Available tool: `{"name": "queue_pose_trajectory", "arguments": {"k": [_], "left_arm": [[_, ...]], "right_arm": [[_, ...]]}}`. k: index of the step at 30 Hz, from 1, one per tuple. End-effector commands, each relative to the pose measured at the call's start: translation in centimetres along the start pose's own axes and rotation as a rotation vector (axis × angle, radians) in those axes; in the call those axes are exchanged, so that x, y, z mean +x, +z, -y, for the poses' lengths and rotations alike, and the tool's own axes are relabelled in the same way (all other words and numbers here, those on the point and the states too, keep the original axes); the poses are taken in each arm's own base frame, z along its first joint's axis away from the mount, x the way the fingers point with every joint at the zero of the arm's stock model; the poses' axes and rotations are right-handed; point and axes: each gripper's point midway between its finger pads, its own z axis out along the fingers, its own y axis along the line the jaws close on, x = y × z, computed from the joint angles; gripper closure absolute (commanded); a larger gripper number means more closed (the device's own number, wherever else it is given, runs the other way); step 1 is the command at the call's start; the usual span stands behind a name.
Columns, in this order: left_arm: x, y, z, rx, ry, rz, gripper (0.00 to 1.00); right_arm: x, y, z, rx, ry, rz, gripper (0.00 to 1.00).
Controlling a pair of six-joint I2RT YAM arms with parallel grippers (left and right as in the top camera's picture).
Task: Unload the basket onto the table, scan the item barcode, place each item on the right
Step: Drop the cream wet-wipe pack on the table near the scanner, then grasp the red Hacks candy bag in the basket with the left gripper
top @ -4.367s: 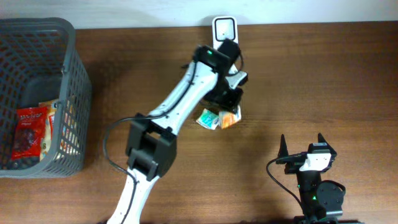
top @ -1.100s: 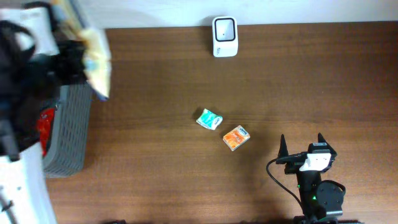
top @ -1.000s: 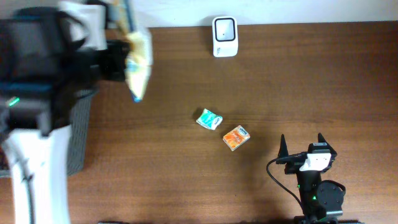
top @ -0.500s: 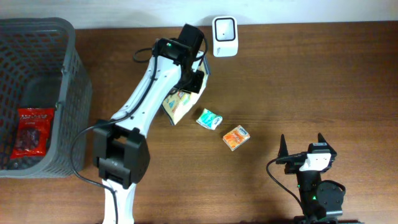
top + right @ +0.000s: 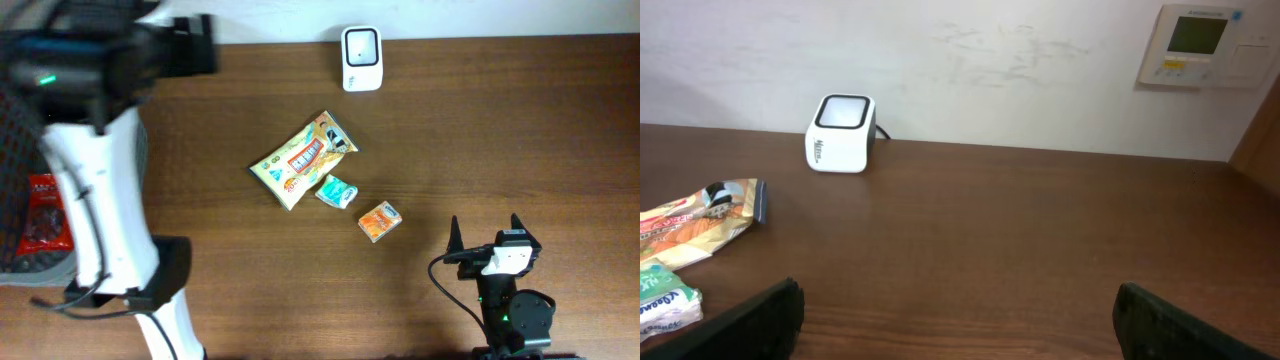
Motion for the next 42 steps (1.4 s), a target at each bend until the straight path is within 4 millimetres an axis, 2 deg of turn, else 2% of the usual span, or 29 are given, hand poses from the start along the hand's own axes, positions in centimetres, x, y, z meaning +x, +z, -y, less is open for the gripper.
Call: {"name": "queue_pose_trajectory", "arguments": {"k": [1, 3, 4, 6, 8, 9, 11, 13, 16, 19, 20, 22, 23, 26, 29, 34, 36, 38, 42], "left_arm": [[-0.5, -1.5, -7.9, -0.145, -0.125, 0.035, 0.01], [0.0, -1.3, -11.2, -0.208, -0.176, 0.011, 0.01], [0.8, -0.9, -13.5, -0.266, -0.208, -0.022, 0.01], [3.6, 0.3, -19.0, -0.413, -0.315, -0.130, 0.01], [6.1, 1.2, -22.4, -0.492, -0.454, -0.199, 0.01], [7.6, 1.9, -25.0, -0.529, -0.506, -0.237, 0.01], [9.7, 3.1, -27.9, -0.558, -0.562, -0.285, 0.01], [11.9, 4.6, -28.8, -0.522, -0.611, -0.348, 0.00], [16.0, 7.9, -29.0, -0.500, -0.638, -0.471, 0.02], [20.4, 11.0, -29.6, -0.529, -0.635, -0.572, 0.12], [22.5, 12.3, -29.8, -0.546, -0.629, -0.609, 0.13], [25.1, 13.6, -30.1, -0.571, -0.618, -0.655, 0.13], [27.3, 14.4, -30.6, -0.612, -0.601, -0.683, 0.14], [30.0, 15.1, -32.1, -0.724, -0.555, -0.693, 0.15], [31.2, 15.0, -33.0, -0.790, -0.528, -0.701, 0.14], [31.9, 15.5, -33.0, -0.793, -0.527, -0.701, 0.16], [31.8, 16.1, -33.3, -0.797, -0.530, -0.668, 0.33], [31.7, 16.5, -33.5, -0.799, -0.530, -0.647, 0.37], [31.8, 16.5, -33.5, -0.799, -0.531, -0.647, 0.80]], "right_arm": [[0.3, 0.0, 0.3, 0.017, -0.003, -0.004, 0.02], [0.3, 0.0, 0.3, 0.017, -0.003, -0.004, 0.02], [0.3, 0.0, 0.3, 0.017, -0.003, -0.004, 0.02], [0.3, 0.0, 0.3, 0.017, -0.003, -0.004, 0.01], [0.3, 0.0, 0.3, 0.017, -0.003, -0.004, 0.01], [0.3, 0.0, 0.3, 0.017, -0.003, -0.004, 0.01], [0.3, 0.0, 0.3, 0.017, -0.003, -0.004, 0.02], [0.3, 0.0, 0.3, 0.017, -0.003, -0.004, 0.02], [0.3, 0.0, 0.3, 0.017, -0.003, -0.004, 0.02], [0.3, 0.0, 0.3, 0.017, -0.003, -0.004, 0.01], [0.3, 0.0, 0.3, 0.017, -0.003, -0.004, 0.02], [0.3, 0.0, 0.3, 0.017, -0.003, -0.004, 0.01], [0.3, 0.0, 0.3, 0.017, -0.003, -0.004, 0.02], [0.3, 0.0, 0.3, 0.017, -0.003, -0.004, 0.02], [0.3, 0.0, 0.3, 0.017, -0.003, -0.004, 0.02], [0.3, 0.0, 0.3, 0.017, -0.003, -0.004, 0.02], [0.3, 0.0, 0.3, 0.017, -0.003, -0.004, 0.02], [0.3, 0.0, 0.3, 0.017, -0.003, -0.004, 0.02], [0.3, 0.0, 0.3, 0.017, -0.003, -0.004, 0.02]]}}
